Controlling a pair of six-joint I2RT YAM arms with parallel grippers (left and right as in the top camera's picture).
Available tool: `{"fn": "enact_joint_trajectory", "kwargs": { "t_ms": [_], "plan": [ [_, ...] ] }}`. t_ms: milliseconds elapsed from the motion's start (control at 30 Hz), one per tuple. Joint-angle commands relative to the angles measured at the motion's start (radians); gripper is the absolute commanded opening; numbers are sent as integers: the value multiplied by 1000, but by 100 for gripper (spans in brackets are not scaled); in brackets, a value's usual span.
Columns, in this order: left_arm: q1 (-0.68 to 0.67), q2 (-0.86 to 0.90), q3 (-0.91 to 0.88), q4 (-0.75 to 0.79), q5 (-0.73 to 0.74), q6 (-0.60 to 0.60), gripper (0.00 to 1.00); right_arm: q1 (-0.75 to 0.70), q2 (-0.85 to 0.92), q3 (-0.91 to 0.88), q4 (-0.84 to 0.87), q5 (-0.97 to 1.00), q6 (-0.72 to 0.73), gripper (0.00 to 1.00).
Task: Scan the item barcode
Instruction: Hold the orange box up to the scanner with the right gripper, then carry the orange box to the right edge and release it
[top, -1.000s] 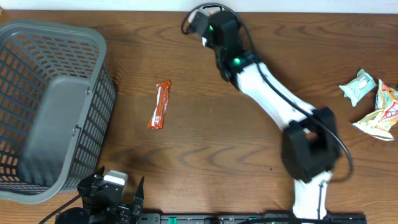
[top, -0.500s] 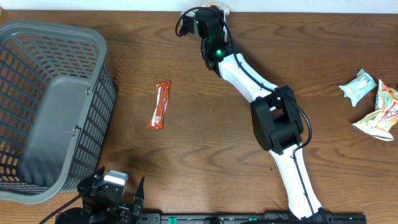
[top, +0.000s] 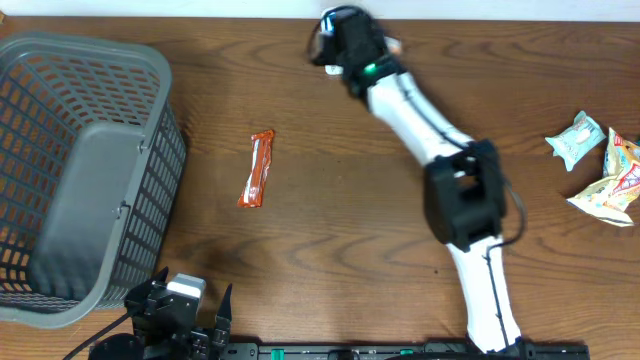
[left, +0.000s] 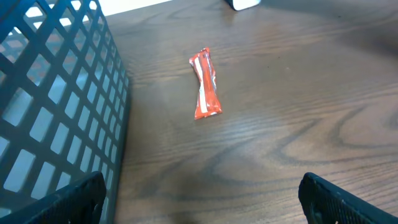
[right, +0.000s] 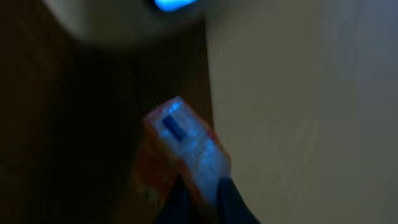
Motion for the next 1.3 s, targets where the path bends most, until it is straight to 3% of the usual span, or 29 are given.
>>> {"fn": "enact_joint_trajectory", "kwargs": {
  "t_ms": [0, 267, 533, 633, 667, 733, 800, 900, 1033, 1267],
  "plan": [
    [5, -1, 4, 3, 12, 5, 98, -157, -84, 18, -137, 108, 295, 1],
    [5, -1, 4, 3, 12, 5, 98, -512, -84, -24, -229, 113, 646, 1],
    [5, -1, 4, 3, 12, 5, 98, -725, -84, -76, -223, 98, 863, 2],
    [5, -1, 4, 3, 12, 5, 99, -784, -83, -82, -226, 55, 961, 7],
    [5, -1, 4, 4, 12, 5, 98, -795, -83, -82, -229, 56, 985, 16],
    [5, -1, 4, 3, 13, 5, 98, -809, -89, -81, -239, 64, 997, 43],
    [5, -1, 4, 4, 12, 5, 98, -807, -109, -80, -243, 98, 1044, 96],
    [5, -1, 4, 3, 12, 5, 98, -793, -170, -79, -238, 83, 1140, 99],
    [5, -1, 4, 4, 12, 5, 98, -749, -303, -79, -256, -179, 1217, 99],
    [5, -1, 4, 4, 12, 5, 98, -613, -418, -81, -413, -1254, 1376, 99]
  ]
}}
